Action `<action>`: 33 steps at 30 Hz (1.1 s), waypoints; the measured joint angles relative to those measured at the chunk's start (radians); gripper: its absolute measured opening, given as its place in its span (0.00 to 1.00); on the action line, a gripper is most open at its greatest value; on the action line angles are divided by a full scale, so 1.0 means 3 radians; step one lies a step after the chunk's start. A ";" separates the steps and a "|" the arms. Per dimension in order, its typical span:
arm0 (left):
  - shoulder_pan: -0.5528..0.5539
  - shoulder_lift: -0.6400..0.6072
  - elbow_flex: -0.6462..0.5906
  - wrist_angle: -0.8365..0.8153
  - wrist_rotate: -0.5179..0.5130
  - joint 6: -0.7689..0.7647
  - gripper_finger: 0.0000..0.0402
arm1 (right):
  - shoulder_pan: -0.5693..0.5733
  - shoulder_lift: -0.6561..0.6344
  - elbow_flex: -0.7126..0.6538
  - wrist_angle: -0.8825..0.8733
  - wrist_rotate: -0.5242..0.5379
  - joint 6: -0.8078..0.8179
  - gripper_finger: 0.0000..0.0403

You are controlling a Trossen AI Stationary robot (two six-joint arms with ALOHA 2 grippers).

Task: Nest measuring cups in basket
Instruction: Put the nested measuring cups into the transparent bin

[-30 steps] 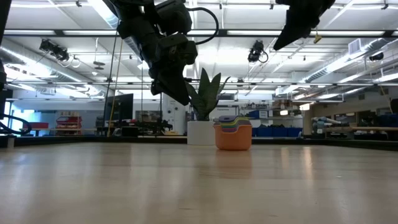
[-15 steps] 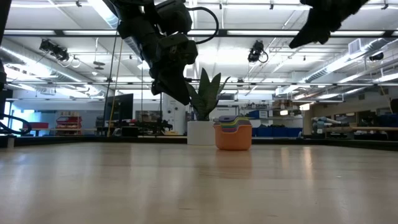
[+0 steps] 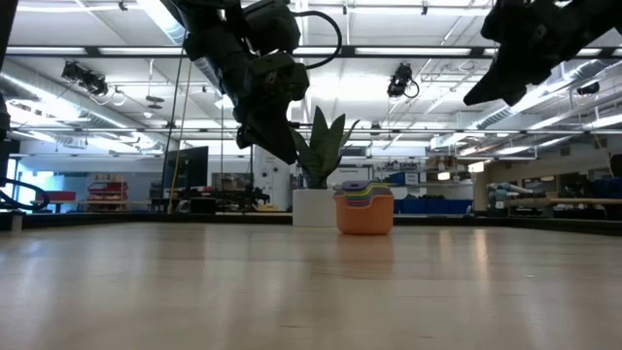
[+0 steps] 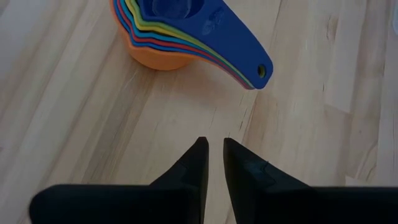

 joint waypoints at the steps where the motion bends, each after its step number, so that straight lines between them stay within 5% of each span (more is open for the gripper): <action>1: 0.0000 0.0000 0.0000 0.0001 0.0000 0.0000 0.14 | 0.0000 -0.0002 -0.0035 0.0065 -0.0027 0.0000 0.03; 19: -0.0001 0.0000 0.0001 0.0001 0.0001 -0.0031 0.14 | 0.0000 0.0006 -0.0092 0.0149 -0.0195 -0.0008 0.03; 33: 0.0000 0.0000 0.0000 0.0395 0.0299 -0.1330 0.14 | 0.0000 0.0006 -0.0092 0.0147 -0.0197 -0.0008 0.03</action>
